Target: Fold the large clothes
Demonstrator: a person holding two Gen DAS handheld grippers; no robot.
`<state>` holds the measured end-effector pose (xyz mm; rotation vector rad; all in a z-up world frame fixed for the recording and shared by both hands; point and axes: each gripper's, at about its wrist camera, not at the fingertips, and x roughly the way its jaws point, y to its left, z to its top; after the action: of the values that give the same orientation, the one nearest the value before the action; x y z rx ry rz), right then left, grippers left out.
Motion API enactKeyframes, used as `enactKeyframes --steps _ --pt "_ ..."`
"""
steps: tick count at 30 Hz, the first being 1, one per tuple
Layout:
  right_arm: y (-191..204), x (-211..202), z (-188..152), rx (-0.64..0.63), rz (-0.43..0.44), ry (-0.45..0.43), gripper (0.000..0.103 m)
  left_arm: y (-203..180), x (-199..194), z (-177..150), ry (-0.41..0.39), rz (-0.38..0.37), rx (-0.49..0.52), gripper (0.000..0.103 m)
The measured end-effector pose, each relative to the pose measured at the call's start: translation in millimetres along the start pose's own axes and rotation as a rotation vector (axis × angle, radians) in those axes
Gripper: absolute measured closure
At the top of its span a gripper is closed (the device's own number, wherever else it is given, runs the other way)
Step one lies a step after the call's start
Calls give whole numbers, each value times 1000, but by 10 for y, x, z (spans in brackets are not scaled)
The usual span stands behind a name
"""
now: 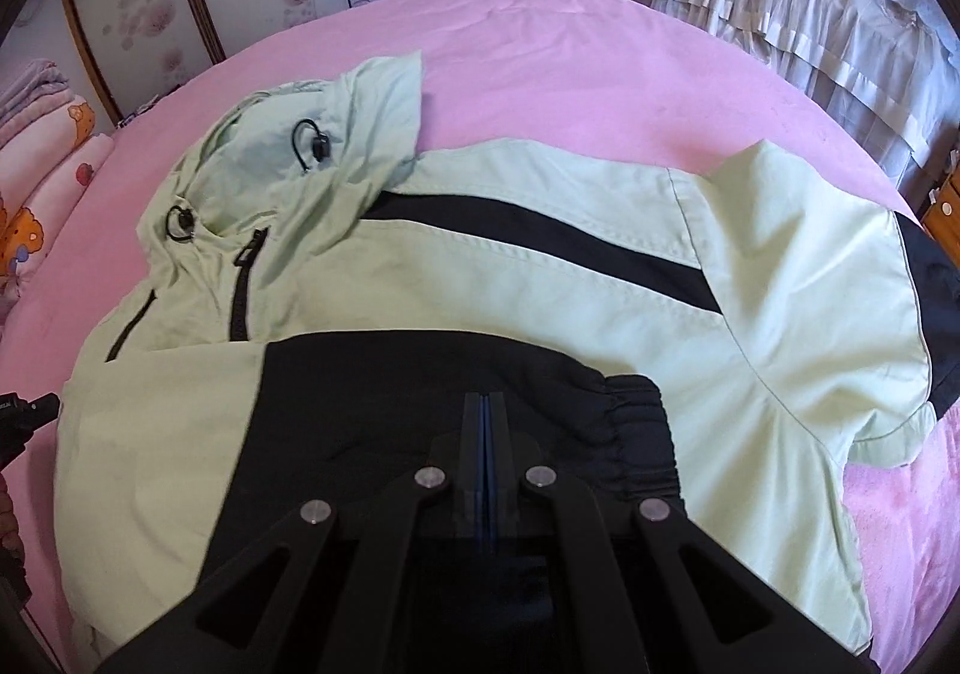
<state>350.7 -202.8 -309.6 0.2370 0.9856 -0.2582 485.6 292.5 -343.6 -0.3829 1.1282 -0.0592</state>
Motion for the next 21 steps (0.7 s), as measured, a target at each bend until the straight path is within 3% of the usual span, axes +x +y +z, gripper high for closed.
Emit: enactKeyframes --steps 2,8,16,21 --pt "106 -91 -22 -13 30 -4 103 -33 -83 -104 40 -34 16 98" --pt "427 -191 -170 -51 87 37 103 -62 -38 -654 166 -23 27 98" --pt "511 -292 -263 -41 120 66 103 179 -211 -1331 231 -36 -41 98" --pt "458 -387 -264 -47 121 70 103 194 -326 -1502 276 -22 -11 97"
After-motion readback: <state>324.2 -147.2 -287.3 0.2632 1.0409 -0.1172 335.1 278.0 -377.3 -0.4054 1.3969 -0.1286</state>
